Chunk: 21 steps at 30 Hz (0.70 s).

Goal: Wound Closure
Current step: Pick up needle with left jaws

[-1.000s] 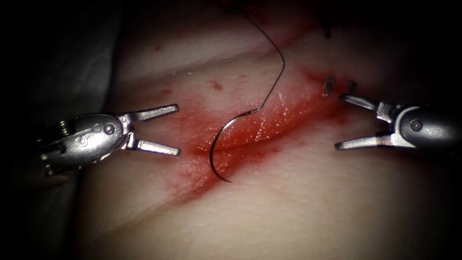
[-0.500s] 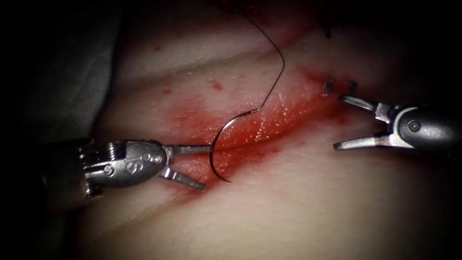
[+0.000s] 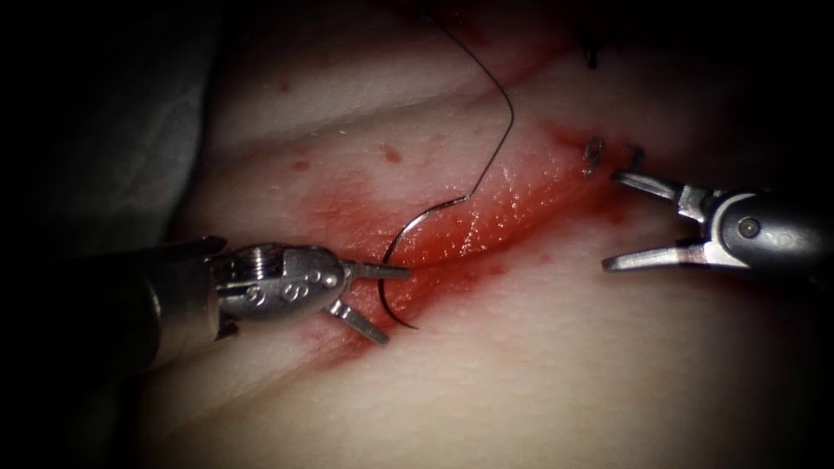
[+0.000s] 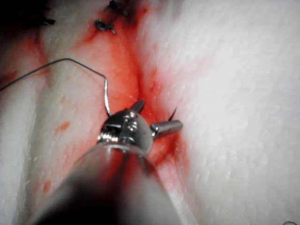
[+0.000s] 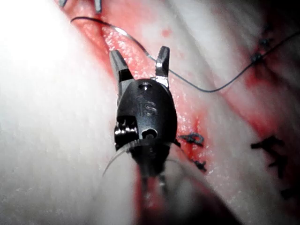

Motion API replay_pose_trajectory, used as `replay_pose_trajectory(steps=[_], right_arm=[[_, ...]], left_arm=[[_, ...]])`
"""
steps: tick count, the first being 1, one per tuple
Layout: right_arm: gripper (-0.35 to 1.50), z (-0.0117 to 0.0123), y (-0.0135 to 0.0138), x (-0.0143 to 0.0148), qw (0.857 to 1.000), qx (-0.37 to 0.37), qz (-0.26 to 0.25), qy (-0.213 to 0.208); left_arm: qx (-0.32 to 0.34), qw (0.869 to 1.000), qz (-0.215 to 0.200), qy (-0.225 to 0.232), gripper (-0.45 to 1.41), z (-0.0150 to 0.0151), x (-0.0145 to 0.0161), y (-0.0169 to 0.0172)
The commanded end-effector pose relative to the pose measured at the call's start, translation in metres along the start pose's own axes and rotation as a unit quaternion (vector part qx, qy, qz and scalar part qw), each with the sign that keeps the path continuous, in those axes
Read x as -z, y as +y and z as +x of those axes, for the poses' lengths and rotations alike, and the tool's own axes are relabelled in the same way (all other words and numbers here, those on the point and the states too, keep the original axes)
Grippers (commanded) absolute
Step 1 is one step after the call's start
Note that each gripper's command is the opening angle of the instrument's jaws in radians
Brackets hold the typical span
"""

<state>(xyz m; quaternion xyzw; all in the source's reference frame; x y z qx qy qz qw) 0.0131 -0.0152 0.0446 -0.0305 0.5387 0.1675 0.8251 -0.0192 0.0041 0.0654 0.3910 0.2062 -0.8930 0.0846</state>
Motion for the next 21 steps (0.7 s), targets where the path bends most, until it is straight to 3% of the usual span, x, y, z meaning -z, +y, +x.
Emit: replay_pose_trajectory(steps=[1, 16, 18, 20, 21], right_arm=[[1.04, -0.0003, -0.0004, -0.0009, 1.0, 0.0, 0.001, 0.001], [1.04, -0.0001, -0.0004, -0.0009, 1.0, -0.001, 0.001, 0.001], [1.04, -0.0001, -0.0005, -0.0009, 1.0, -0.001, 0.001, 0.001], [1.04, -0.0001, -0.0005, -0.001, 1.0, 0.002, 0.0, 0.001], [1.04, -0.0001, -0.0005, -0.001, 1.0, 0.002, 0.0, 0.001]], left_arm=[[0.0, 1.0, 0.001, 0.0, 0.54, -0.0001, -0.0008, -0.0003], [-0.007, 0.999, -0.009, -0.038, 0.46, -0.0015, -0.0039, -0.0001], [-0.008, 0.999, -0.01, -0.04, 0.22, -0.0016, -0.0041, 0.0], [-0.002, 0.999, -0.008, -0.041, -0.3, -0.0015, -0.0041, 0.0], [-0.002, 0.999, -0.007, -0.041, -0.45, -0.0015, -0.0041, 0.0]])
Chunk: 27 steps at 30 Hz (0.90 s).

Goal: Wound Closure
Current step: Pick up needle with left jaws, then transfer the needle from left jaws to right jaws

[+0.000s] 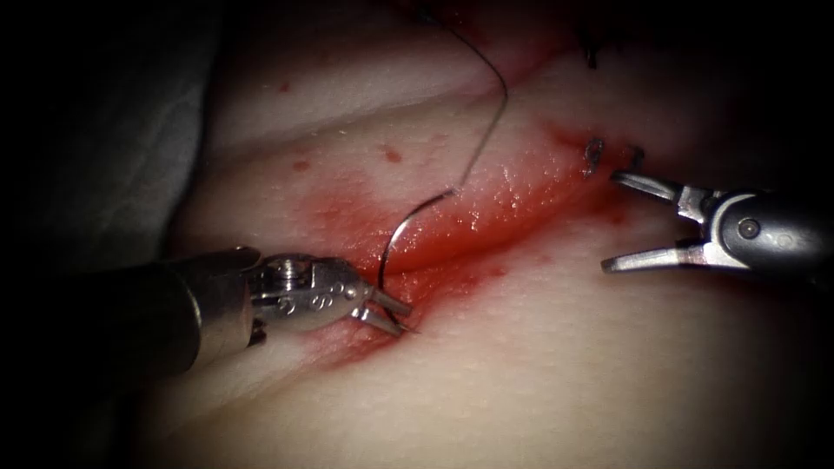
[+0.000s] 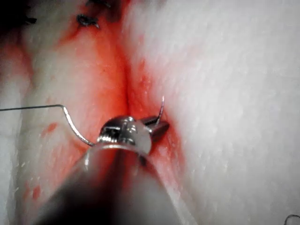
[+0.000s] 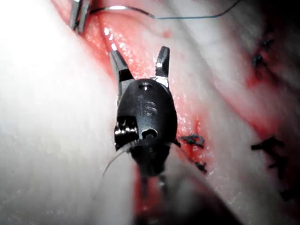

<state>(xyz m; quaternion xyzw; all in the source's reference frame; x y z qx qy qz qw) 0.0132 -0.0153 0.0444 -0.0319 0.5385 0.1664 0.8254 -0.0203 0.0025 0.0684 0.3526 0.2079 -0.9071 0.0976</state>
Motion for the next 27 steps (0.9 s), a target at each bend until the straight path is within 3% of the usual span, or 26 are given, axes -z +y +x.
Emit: replay_pose_trajectory(steps=[1, 8, 16, 26, 27], right_arm=[[1.04, -0.0003, -0.0004, -0.001, 1.0, -0.002, 0.001, 0.001], [0.99, -0.0005, -0.0005, -0.001, 1.0, -0.031, 0.001, 0.0], [1.09, -0.0016, 0.0018, -0.0031, 0.982, -0.187, 0.007, -0.003], [1.17, -0.0028, 0.0036, -0.0055, 0.948, -0.311, 0.071, 0.014], [1.17, -0.0029, 0.0039, -0.0064, 0.934, -0.346, 0.094, 0.016]], left_arm=[[0.0, 1.0, 0.001, -0.002, -0.45, 0.0, -0.0008, -0.0003], [-0.001, 0.998, 0.06, 0.018, -0.45, 0.0005, -0.0001, -0.0013], [-0.084, 0.979, 0.157, 0.099, -0.45, 0.0022, 0.0047, -0.0039], [-0.174, 0.961, 0.143, 0.163, -0.45, 0.0033, 0.0049, -0.0026], [-0.189, 0.953, 0.141, 0.19, -0.45, 0.0034, 0.0049, -0.0028]])
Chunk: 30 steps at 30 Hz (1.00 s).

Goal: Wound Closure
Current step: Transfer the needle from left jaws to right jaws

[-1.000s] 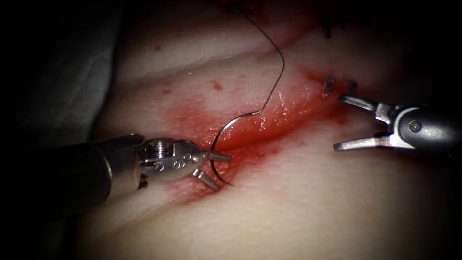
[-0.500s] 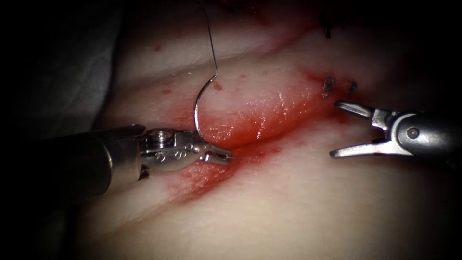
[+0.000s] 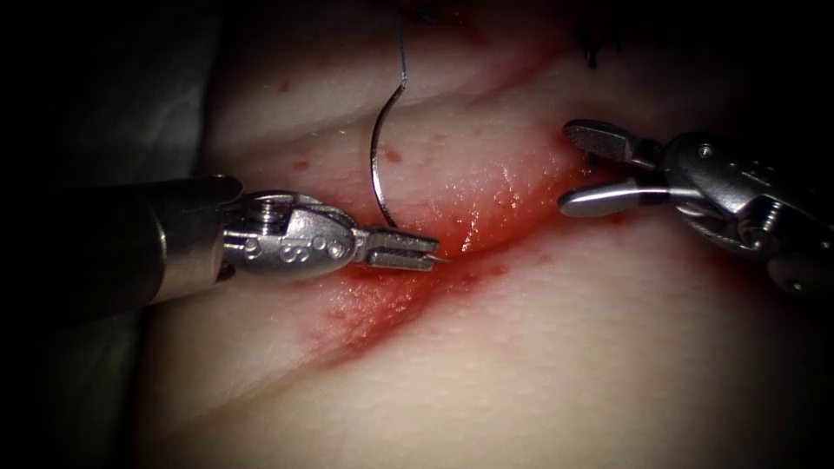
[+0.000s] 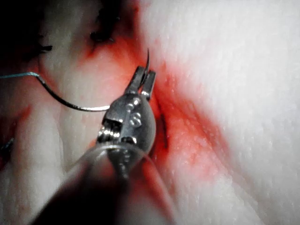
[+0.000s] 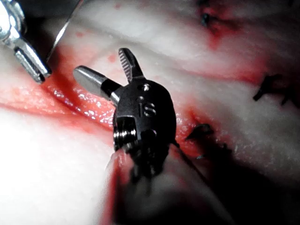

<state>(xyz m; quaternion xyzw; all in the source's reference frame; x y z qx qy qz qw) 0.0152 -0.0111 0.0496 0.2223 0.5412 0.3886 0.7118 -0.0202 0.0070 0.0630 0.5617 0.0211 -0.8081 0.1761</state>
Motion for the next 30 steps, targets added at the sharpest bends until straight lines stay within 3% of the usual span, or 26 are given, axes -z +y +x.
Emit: replay_pose_trajectory(steps=[1, 3, 6, 15, 21, 24, 30], right_arm=[[1.17, 0.0, 0.0003, -0.0018, 1.0, -0.02, 0.017, -0.001], [1.12, -0.0001, 0.0005, -0.0027, 0.998, -0.044, 0.037, -0.006], [0.89, -0.0005, 0.0008, -0.0043, 0.995, -0.07, 0.066, -0.009], [0.87, 0.0002, 0.0013, -0.0082, 0.988, -0.11, 0.102, 0.039], [0.84, 0.0003, 0.0012, -0.0087, 0.98, -0.142, 0.124, 0.06], [0.97, 0.0003, 0.0009, -0.0094, 0.977, -0.154, 0.128, 0.071], [0.94, 0.0003, 0.0002, -0.0107, 0.974, -0.164, 0.14, 0.07]], left_arm=[[-0.003, 1.0, 0.003, 0.013, -0.45, -0.0005, -0.0007, -0.0001], [-0.014, 0.999, 0.011, 0.032, -0.45, -0.0006, -0.0007, -0.0003], [-0.039, 0.997, 0.02, 0.061, -0.45, -0.0005, -0.0004, -0.0006], [-0.09, 0.988, 0.027, 0.123, -0.45, 0.002, -0.0001, -0.0005], [-0.098, 0.985, 0.026, 0.137, -0.45, 0.0027, -0.0005, -0.0006], [-0.104, 0.984, 0.025, 0.144, -0.45, 0.0031, -0.0006, -0.0005], [-0.109, 0.982, 0.024, 0.151, -0.45, 0.0038, -0.0006, -0.0004]])
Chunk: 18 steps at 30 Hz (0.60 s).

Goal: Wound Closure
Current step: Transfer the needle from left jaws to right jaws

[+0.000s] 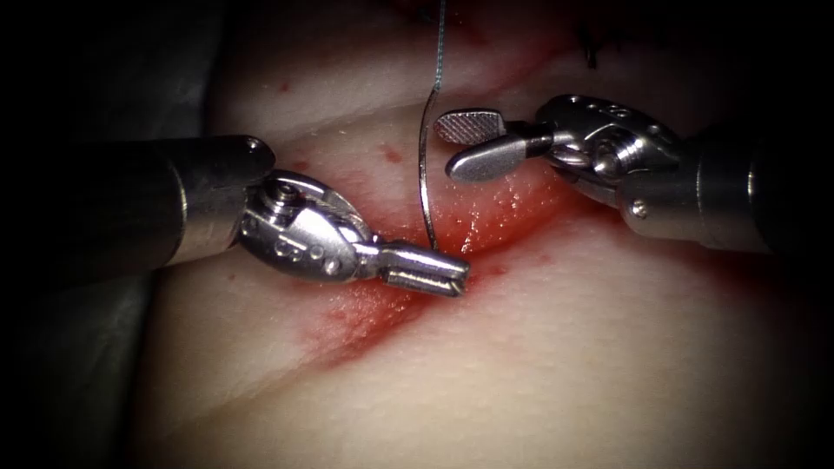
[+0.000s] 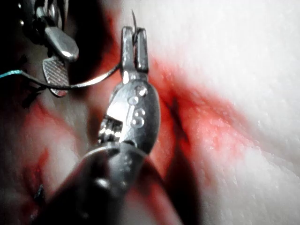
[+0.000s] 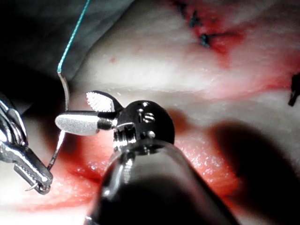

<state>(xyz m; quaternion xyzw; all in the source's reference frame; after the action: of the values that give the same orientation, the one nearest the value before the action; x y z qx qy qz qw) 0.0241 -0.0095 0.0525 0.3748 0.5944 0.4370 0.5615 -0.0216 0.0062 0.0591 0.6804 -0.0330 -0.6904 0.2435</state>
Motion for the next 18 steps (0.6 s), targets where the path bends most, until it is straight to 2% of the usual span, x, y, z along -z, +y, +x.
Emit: replay_pose_trajectory(steps=[1, 5, 9, 15, 16, 17, 18], right_arm=[[0.87, -0.0004, 0.0002, -0.0015, 1.0, -0.001, 0.006, -0.002], [0.84, -0.0005, 0.0001, -0.002, 1.0, -0.001, 0.006, 0.001], [0.7, -0.0005, 0.0002, -0.0023, 1.0, -0.001, 0.005, 0.003], [0.62, -0.0006, 0.0001, -0.0025, 1.0, -0.001, 0.005, 0.004], [0.59, -0.0006, 0.0, -0.0025, 1.0, -0.001, 0.005, 0.004], [0.42, -0.0006, 0.0, -0.0026, 1.0, -0.001, 0.005, 0.004], [0.33, -0.0006, 0.0, -0.0026, 1.0, -0.001, 0.005, 0.004]], left_arm=[[-0.001, 1.0, -0.001, 0.002, -0.45, -0.0004, -0.0006, 0.0], [-0.001, 1.0, -0.001, 0.003, -0.45, -0.0001, -0.0008, 0.0], [-0.003, 1.0, -0.004, 0.012, -0.45, 0.0003, -0.0013, 0.0], [-0.004, 1.0, -0.005, 0.015, -0.45, 0.0003, -0.0013, 0.0], [-0.004, 1.0, -0.005, 0.015, -0.45, 0.0003, -0.0013, 0.0], [-0.004, 1.0, -0.005, 0.016, -0.45, 0.0003, -0.0013, 0.0], [-0.004, 1.0, -0.005, 0.016, -0.45, 0.0003, -0.0013, 0.0]])
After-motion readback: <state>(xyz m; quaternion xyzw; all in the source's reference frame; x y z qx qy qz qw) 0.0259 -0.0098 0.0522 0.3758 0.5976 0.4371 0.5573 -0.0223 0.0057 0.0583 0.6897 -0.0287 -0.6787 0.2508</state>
